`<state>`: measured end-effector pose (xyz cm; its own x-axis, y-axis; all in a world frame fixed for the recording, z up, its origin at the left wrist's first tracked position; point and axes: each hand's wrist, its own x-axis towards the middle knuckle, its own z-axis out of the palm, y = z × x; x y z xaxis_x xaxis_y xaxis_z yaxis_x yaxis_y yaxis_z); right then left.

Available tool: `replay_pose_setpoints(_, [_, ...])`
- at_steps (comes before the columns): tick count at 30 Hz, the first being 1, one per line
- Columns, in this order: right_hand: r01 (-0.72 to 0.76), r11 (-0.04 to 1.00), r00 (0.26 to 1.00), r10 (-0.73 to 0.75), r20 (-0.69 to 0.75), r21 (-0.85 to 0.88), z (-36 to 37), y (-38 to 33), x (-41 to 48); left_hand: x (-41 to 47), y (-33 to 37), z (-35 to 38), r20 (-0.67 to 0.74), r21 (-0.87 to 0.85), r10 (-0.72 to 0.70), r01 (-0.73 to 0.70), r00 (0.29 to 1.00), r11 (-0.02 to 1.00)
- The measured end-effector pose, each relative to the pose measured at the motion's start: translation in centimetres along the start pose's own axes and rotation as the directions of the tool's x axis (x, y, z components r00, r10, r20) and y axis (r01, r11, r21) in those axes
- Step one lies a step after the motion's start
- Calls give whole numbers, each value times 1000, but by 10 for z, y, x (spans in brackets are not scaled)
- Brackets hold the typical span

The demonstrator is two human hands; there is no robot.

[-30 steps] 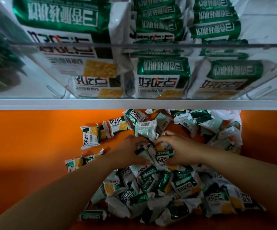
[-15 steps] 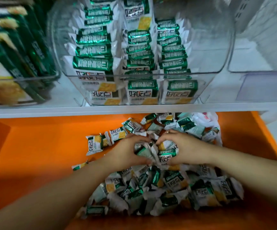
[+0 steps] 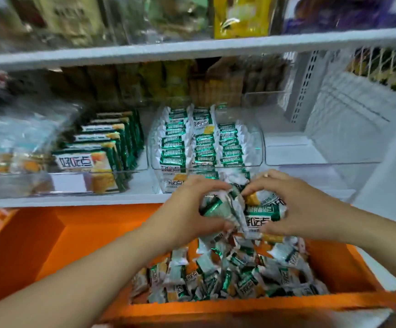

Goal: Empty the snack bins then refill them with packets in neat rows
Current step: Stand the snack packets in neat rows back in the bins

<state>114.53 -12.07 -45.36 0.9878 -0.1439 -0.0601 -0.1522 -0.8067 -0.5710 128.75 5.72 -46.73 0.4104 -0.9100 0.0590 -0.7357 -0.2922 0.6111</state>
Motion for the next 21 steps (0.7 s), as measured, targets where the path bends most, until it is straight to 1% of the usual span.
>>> replay_pose_setpoints(2, [73, 997, 988, -72, -136, 0, -23, -9, 3, 10, 18, -23, -99, 51, 47, -42, 994, 998])
replay_pose_setpoints(4, [121, 992, 956, -123, -268, -23, -45, -13, 13, 28, 31, -45, -181, 87, 100, -86, 978, 993])
replay_pose_setpoints(6, [122, 992, 931, -120, -346, -15, -61, -11, 29, 52, 38, -60, -222, 118, 129, -105, 966, 987])
replay_pose_setpoints(8, [77, 997, 930, -72, -362, 1, -70, -5, 47, 75, 35, -67, -221, 101, 96, -75, 971, 992])
replay_pose_setpoints(11, [18, 1000, 949, -15, -316, 6, -72, 11, 72, 103, 20, -66, -163, 52, 16, -8, 986, 999])
replay_pose_setpoints(13, [-6, 1000, 959, 5, -284, -1, -72, 20, 84, 118, 10, -63, -146, 28, -4, 8, 989, 1000])
replay_pose_setpoints(15, [-26, 1000, 960, 24, -279, -2, -74, 26, 94, 131, 3, -61, -159, 6, -16, 18, 987, 1000])
replay_pose_setpoints(17, [-36, 999, 942, 38, -334, 11, -77, 30, 103, 144, -2, -61, -174, -41, -34, 28, 984, 999])
replay_pose_setpoints(21, [-58, 998, 873, 70, -482, 39, -74, 37, 115, 165, -2, -58, -209, -121, -95, 71, 973, 990])
